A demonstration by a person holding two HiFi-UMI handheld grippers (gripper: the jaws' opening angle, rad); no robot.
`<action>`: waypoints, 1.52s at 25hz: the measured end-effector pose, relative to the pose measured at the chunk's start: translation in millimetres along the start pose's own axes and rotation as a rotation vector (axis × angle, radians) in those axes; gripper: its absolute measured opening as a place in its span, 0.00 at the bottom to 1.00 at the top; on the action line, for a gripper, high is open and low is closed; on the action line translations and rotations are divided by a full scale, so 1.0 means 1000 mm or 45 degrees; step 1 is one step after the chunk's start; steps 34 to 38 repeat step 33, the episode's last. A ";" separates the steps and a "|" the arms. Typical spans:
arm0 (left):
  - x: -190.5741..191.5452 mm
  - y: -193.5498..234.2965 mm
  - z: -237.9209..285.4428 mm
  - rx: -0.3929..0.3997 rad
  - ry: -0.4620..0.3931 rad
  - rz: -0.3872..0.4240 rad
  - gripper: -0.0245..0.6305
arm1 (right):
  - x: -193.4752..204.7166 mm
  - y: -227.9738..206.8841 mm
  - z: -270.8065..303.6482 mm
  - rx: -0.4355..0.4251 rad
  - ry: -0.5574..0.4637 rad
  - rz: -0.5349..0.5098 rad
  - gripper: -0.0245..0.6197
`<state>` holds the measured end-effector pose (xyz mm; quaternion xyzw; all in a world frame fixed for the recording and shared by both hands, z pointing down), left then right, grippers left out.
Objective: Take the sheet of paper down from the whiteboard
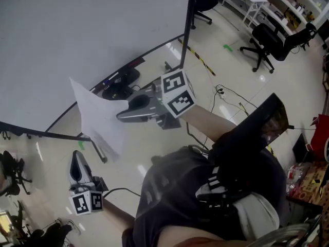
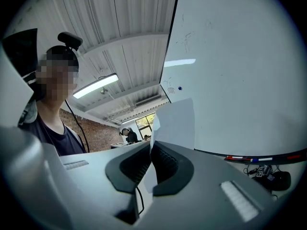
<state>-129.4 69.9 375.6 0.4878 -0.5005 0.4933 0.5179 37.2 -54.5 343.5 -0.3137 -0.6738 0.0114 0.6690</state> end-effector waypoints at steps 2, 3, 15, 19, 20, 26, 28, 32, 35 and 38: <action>0.004 -0.014 0.013 0.029 0.046 0.046 0.04 | 0.002 -0.002 -0.013 0.007 -0.015 0.011 0.04; 0.006 -0.022 0.018 0.046 0.068 0.066 0.04 | 0.002 -0.002 -0.020 0.011 -0.024 0.011 0.04; 0.033 -0.165 0.061 0.306 0.221 0.075 0.04 | 0.040 0.024 -0.150 0.178 -0.075 0.075 0.04; 0.043 -0.198 0.064 0.365 0.255 0.070 0.04 | 0.057 0.029 -0.179 0.222 -0.085 0.125 0.04; 0.044 -0.202 0.064 0.369 0.259 0.069 0.04 | 0.059 0.030 -0.184 0.229 -0.085 0.131 0.04; 0.040 -0.202 0.069 0.347 0.237 0.052 0.04 | 0.063 0.027 -0.193 0.256 -0.060 0.122 0.04; 0.042 -0.198 0.069 0.334 0.235 0.034 0.04 | 0.067 0.027 -0.186 0.243 -0.025 0.125 0.04; 0.049 -0.190 0.063 0.316 0.246 0.012 0.04 | 0.070 0.024 -0.176 0.227 0.022 0.141 0.04; 0.051 -0.188 0.061 0.311 0.247 0.008 0.04 | 0.070 0.023 -0.174 0.223 0.030 0.143 0.04; 0.051 -0.188 0.061 0.311 0.247 0.008 0.04 | 0.070 0.023 -0.174 0.223 0.030 0.143 0.04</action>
Point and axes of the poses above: the fingertips, and each gripper's own axes: z forward along the fingers, y to its left, x out of its underside, the point moved 2 cm from there along -z, backward along the fingers, and after that the axes turned 2 degrees about -y, right-handed, at the moved point
